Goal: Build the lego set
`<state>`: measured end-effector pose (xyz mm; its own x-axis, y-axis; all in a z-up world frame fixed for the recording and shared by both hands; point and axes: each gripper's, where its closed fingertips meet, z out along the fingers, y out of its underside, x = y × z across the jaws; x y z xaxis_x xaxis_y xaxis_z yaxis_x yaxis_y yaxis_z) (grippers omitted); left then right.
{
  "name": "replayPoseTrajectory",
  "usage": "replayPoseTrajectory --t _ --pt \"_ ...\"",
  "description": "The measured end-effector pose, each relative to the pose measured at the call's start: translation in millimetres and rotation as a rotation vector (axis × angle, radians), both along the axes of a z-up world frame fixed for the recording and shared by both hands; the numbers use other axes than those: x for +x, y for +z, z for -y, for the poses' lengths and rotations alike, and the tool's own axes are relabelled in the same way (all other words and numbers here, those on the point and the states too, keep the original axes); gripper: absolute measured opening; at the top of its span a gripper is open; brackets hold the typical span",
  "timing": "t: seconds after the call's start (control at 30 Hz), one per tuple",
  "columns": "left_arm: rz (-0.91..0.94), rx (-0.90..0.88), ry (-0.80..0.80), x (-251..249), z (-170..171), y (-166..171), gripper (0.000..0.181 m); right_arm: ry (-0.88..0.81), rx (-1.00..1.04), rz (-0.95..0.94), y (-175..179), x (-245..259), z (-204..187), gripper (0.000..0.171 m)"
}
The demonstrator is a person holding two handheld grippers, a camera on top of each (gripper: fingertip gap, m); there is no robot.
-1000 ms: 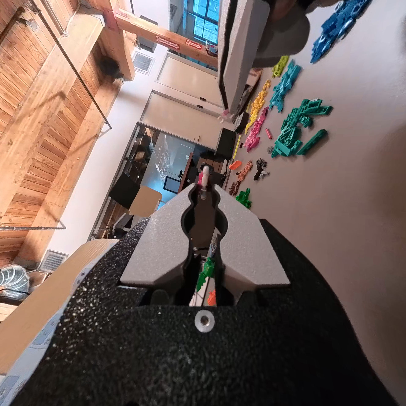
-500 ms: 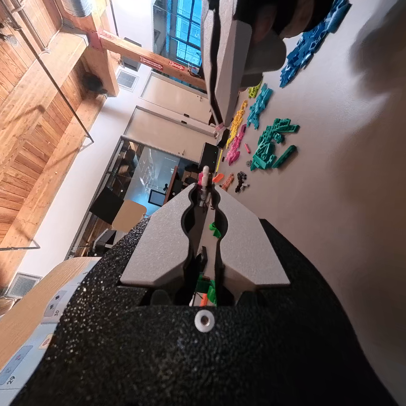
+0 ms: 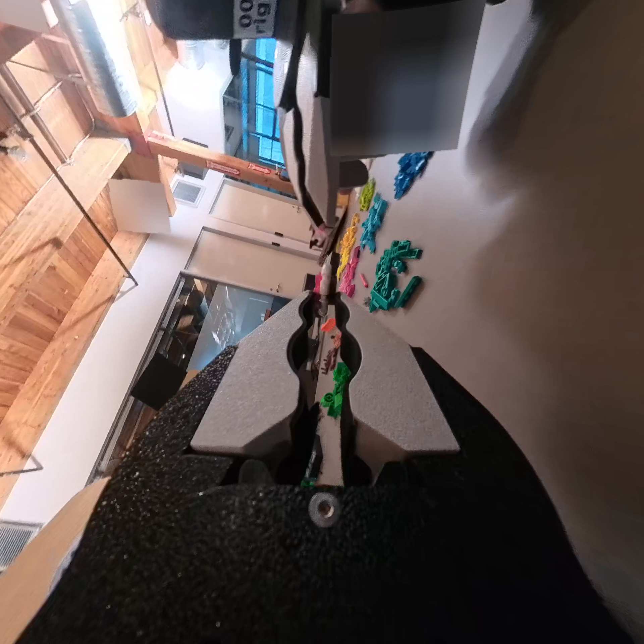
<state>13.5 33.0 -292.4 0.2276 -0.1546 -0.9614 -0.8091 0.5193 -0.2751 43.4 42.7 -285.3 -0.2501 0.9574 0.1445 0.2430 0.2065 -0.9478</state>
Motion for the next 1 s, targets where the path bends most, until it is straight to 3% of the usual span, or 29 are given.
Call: replayPoseTrajectory --t 0.53,1.0 --pt "-0.150 0.064 -0.067 20 12 -11 0.008 0.137 -0.014 0.110 -17 11 22 0.006" --pt "-0.236 0.069 -0.038 21 9 -21 0.008 0.089 0.018 0.188 -34 5 17 0.006"
